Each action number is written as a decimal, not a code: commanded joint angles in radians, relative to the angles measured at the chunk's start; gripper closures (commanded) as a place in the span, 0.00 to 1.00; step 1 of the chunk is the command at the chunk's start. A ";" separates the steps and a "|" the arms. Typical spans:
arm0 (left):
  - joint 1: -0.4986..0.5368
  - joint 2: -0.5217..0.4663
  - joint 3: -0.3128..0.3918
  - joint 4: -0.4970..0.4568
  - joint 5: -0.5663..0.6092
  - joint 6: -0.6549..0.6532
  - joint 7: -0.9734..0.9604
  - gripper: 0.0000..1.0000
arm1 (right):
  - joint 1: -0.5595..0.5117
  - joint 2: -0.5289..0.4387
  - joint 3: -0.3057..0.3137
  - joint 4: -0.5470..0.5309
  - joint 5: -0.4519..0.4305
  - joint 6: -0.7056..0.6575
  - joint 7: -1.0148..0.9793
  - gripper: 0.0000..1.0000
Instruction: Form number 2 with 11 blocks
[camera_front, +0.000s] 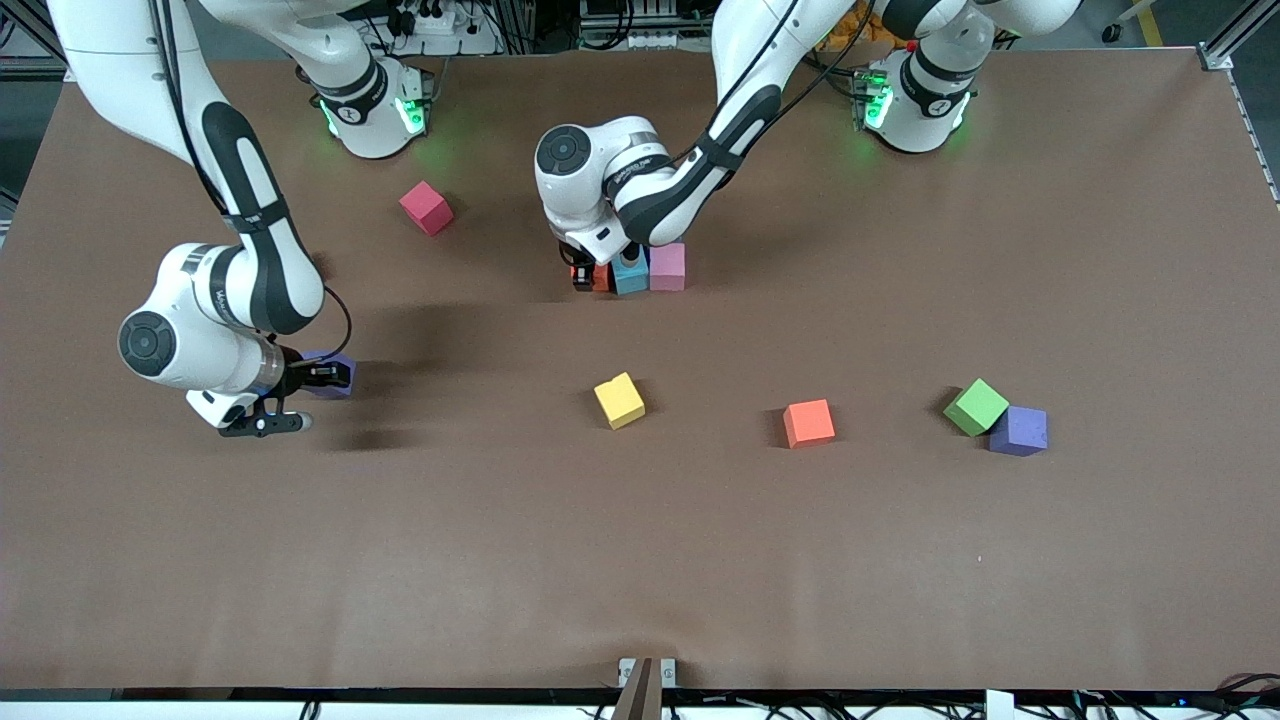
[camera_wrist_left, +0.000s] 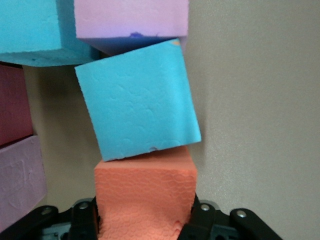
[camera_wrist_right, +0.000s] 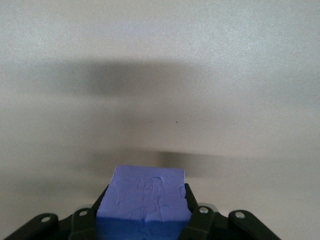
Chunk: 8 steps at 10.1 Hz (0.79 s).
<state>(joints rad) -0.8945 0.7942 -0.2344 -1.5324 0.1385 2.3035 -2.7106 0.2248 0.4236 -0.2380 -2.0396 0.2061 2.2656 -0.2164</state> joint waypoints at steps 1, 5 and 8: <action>-0.009 -0.003 0.012 -0.002 0.029 -0.003 -0.061 1.00 | 0.002 0.004 0.000 0.007 0.013 -0.005 0.009 1.00; -0.011 -0.001 0.014 -0.002 0.029 -0.003 -0.077 0.94 | 0.002 0.004 -0.001 0.006 0.013 -0.005 0.009 1.00; -0.017 0.000 0.014 0.001 0.038 -0.003 -0.090 0.00 | 0.002 0.004 -0.001 0.006 0.013 -0.005 0.009 1.00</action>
<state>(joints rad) -0.8956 0.7948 -0.2285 -1.5343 0.1386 2.3035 -2.7188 0.2248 0.4248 -0.2380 -2.0396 0.2077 2.2655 -0.2160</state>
